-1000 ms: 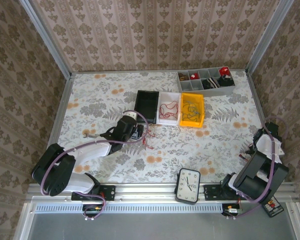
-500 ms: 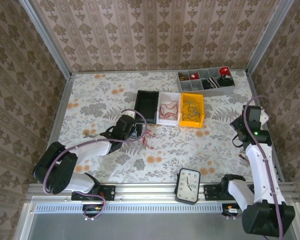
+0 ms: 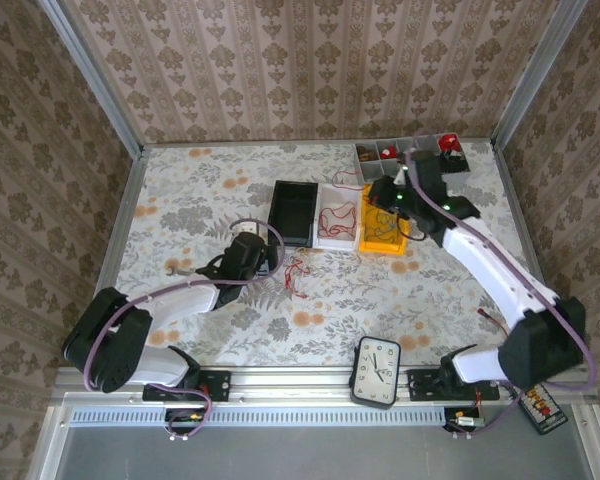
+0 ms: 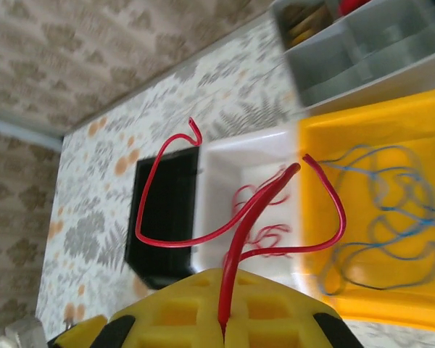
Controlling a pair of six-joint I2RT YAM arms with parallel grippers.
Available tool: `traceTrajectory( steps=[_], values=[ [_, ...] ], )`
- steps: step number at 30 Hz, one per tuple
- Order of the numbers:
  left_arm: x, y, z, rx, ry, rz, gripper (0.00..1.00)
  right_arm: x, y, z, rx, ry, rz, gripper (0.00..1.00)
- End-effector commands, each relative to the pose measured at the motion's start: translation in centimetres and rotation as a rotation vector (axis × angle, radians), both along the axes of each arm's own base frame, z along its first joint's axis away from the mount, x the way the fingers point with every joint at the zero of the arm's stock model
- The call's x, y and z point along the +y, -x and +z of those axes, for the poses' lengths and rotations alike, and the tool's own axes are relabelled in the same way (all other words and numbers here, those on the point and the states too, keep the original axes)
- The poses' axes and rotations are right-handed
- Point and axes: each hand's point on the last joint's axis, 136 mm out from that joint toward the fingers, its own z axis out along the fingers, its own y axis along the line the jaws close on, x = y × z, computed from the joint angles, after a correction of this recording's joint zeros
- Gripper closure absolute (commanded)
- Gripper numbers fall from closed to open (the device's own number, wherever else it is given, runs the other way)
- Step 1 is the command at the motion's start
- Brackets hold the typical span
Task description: Untangle the cables
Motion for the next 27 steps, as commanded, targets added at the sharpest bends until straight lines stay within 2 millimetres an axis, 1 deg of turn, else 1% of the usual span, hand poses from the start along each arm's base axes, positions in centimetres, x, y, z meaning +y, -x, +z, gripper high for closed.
traceTrajectory(
  steps=[1,4,8,11,16,20,22,24,27],
  values=[
    [1.1,0.1,0.6,-0.012,0.009,0.055,0.26,2.3,-1.7,-1.7,0.058,-0.035,-0.003,1.0],
    [1.3,0.2,0.6,-0.01,0.002,0.049,0.26,2.4,-2.8,-4.3,0.121,-0.024,-0.067,1.0],
    [1.5,0.4,0.5,-0.007,0.001,0.051,0.26,2.8,-4.1,-6.9,0.189,-0.025,-0.101,1.0],
    [1.6,0.6,0.4,-0.007,0.003,0.05,0.26,3.0,-4.7,-8.4,0.227,-0.015,-0.113,1.0],
    [1.2,0.7,0.5,-0.008,-0.004,0.02,0.26,3.3,-6.0,-10.1,0.259,0.012,-0.12,1.0],
    [1.2,0.8,0.5,-0.004,-0.008,0.005,0.26,4.6,-7.2,-11.0,0.275,-0.015,-0.091,1.0],
    [1.2,0.9,0.5,-0.006,-0.01,0.001,0.26,5.7,-7.6,-11.3,0.281,-0.043,-0.062,1.0],
    [1.1,0.9,0.5,-0.005,-0.012,-0.009,0.26,6.5,-7.7,-11.9,0.295,-0.055,-0.046,1.0],
    [0.9,1.0,0.6,-0.003,-0.015,-0.023,0.26,6.7,-7.6,-13.3,0.328,-0.062,-0.051,1.0]
  ],
)
